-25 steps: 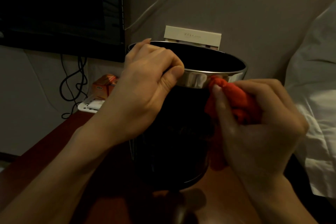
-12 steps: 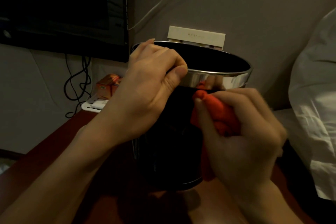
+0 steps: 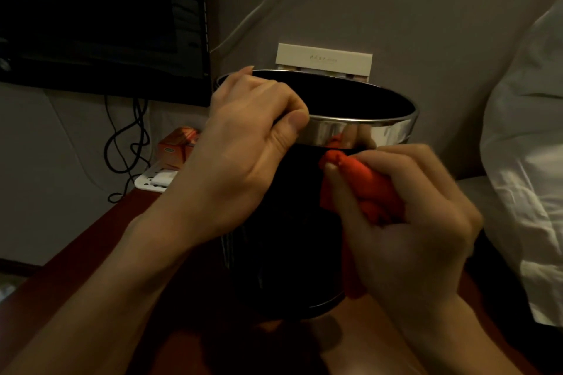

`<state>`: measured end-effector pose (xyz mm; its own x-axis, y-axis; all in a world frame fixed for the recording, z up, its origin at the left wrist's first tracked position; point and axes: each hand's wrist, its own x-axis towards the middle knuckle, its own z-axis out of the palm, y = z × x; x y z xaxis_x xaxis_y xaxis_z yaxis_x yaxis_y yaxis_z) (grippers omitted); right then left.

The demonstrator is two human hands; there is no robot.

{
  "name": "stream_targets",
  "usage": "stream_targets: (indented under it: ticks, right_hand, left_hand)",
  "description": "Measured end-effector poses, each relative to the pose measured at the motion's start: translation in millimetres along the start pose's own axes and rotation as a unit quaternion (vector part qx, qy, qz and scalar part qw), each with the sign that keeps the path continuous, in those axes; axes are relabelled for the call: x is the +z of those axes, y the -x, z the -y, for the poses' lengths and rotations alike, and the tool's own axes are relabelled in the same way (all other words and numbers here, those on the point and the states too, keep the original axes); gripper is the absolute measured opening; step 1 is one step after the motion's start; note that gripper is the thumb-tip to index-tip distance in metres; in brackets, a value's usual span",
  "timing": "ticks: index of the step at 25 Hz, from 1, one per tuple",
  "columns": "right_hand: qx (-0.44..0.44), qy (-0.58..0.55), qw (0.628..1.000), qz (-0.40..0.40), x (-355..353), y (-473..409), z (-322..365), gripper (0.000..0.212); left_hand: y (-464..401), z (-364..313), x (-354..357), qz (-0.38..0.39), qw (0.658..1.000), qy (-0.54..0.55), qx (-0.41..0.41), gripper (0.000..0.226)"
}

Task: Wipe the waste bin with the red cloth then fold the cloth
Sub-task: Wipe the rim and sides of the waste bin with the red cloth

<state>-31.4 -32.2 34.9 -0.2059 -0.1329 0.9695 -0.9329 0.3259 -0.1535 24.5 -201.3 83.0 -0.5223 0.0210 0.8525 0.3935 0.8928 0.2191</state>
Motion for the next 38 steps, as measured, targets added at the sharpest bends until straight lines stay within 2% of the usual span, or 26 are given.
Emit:
stream_targets:
  ticks: [3,8,13,17,22,27,29,31,34,38]
  right_hand:
    - [0.021,0.019,0.999,-0.035,-7.7,-5.4,-5.1,0.018]
    - [0.009,-0.002,1.0,0.001,3.5,3.5,3.5,0.019]
    - [0.023,0.024,0.999,-0.034,-8.4,-6.6,-5.8,0.02]
    - [-0.021,0.001,0.999,0.026,5.8,7.4,0.7,0.014]
    - [-0.002,0.007,1.0,-0.01,-6.5,-5.4,-7.1,0.018]
    - [-0.008,-0.014,0.999,0.034,-0.3,-1.1,2.3,0.016]
    - [-0.002,-0.014,0.999,0.035,-2.5,-2.1,1.9,0.015]
    - [0.003,-0.009,0.999,0.037,-2.3,-1.7,1.7,0.014]
    - [0.001,-0.005,0.999,0.042,-1.6,-2.8,1.3,0.017]
    - [0.011,0.011,1.0,0.011,-12.6,-13.2,-5.0,0.018]
  left_hand:
    - [-0.1,-0.7,0.8,0.001,1.0,-0.002,-0.002,0.017]
    - [-0.1,0.8,0.5,-0.005,1.0,-0.004,-0.004,0.019]
    - [-0.4,0.5,0.2,0.001,1.0,-0.004,-0.011,0.02]
    - [-0.3,0.4,1.3,-0.006,1.0,0.004,-0.009,0.025]
    - [-0.8,2.0,1.0,-0.001,1.0,0.001,-0.005,0.023]
    - [0.5,-1.6,-0.7,0.0,1.0,-0.001,-0.021,0.022]
    - [1.4,-9.9,3.7,0.006,0.999,-0.033,-0.004,0.019]
    - [3.9,-19.4,12.0,0.01,0.997,-0.065,0.028,0.026]
    - [4.2,-21.8,12.5,0.008,0.999,-0.035,0.026,0.03]
    - [3.1,-10.6,2.3,-0.002,0.999,0.033,0.001,0.022]
